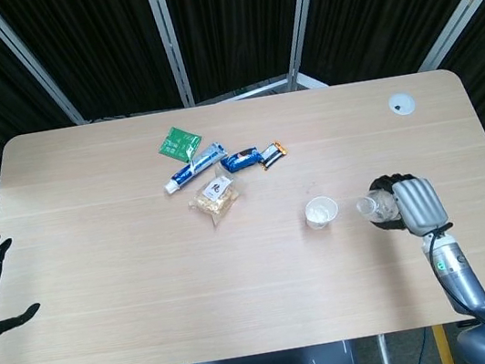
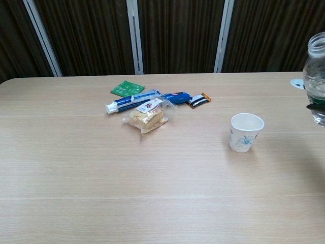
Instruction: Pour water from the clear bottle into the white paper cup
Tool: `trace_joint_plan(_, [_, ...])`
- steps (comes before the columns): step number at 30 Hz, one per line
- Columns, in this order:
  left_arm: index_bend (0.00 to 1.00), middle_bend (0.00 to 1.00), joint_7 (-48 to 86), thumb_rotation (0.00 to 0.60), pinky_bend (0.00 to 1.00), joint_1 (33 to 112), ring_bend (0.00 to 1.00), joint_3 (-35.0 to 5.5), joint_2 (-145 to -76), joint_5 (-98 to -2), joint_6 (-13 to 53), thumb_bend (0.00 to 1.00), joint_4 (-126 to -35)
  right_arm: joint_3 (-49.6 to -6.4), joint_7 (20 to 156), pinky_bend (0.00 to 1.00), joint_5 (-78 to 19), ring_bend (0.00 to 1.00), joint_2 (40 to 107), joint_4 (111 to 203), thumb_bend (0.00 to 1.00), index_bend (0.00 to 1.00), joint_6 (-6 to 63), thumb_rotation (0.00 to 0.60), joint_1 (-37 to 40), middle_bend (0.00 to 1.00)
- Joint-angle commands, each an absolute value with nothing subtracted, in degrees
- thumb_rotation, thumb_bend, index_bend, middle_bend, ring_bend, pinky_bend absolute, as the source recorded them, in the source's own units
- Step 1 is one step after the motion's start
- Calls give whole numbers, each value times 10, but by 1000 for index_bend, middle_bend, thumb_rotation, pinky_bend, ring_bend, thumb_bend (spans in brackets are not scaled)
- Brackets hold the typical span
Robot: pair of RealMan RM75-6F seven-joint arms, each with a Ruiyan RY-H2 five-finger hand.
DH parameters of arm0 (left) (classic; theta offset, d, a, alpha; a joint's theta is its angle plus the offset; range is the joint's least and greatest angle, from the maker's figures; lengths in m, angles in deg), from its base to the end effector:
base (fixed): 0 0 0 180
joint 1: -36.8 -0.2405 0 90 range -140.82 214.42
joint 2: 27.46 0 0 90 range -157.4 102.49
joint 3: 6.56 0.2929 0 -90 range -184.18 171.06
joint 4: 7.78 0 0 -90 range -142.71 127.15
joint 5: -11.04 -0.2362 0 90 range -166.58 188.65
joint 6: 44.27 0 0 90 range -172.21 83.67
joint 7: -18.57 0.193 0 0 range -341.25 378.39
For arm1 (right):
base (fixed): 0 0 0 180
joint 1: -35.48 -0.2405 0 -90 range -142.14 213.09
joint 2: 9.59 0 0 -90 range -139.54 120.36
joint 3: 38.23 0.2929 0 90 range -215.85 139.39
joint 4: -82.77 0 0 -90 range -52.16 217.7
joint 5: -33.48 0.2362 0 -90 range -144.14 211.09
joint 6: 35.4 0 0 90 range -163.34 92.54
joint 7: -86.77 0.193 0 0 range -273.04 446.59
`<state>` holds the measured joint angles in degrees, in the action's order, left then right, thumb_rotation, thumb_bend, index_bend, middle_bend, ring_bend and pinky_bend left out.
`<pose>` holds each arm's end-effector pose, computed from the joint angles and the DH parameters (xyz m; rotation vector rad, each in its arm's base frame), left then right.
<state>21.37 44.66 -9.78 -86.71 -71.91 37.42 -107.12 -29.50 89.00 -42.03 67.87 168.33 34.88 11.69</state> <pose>-0.3330 0.2520 0.1625 -1.4130 -0.9236 -0.8839 -0.2876 -0.3661 0.0586 1.4725 -1.0566 1.0863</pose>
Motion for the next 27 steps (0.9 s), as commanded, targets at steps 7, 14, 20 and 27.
trace_joint_plan(7, [0,0,219,600,0,447,0,-94,-868,-724,373,0,-1075,-373,1164,514,-561,560,614,1723,643,497,277,600,116,629])
trace_joint_plan(14, [0,0,236,600,0,449,0,-98,-878,-713,370,0,-1069,-400,1208,514,-625,560,673,1674,650,499,266,600,88,631])
trace_joint_plan(20, [0,0,240,600,0,453,0,-102,-883,-700,361,0,-1061,-404,1208,515,-648,560,726,1644,650,501,257,600,64,633])
trace_joint_plan(27, [0,0,238,600,0,457,0,-108,-884,-683,351,0,-1053,-401,1195,515,-645,561,777,1607,650,501,244,600,46,633])
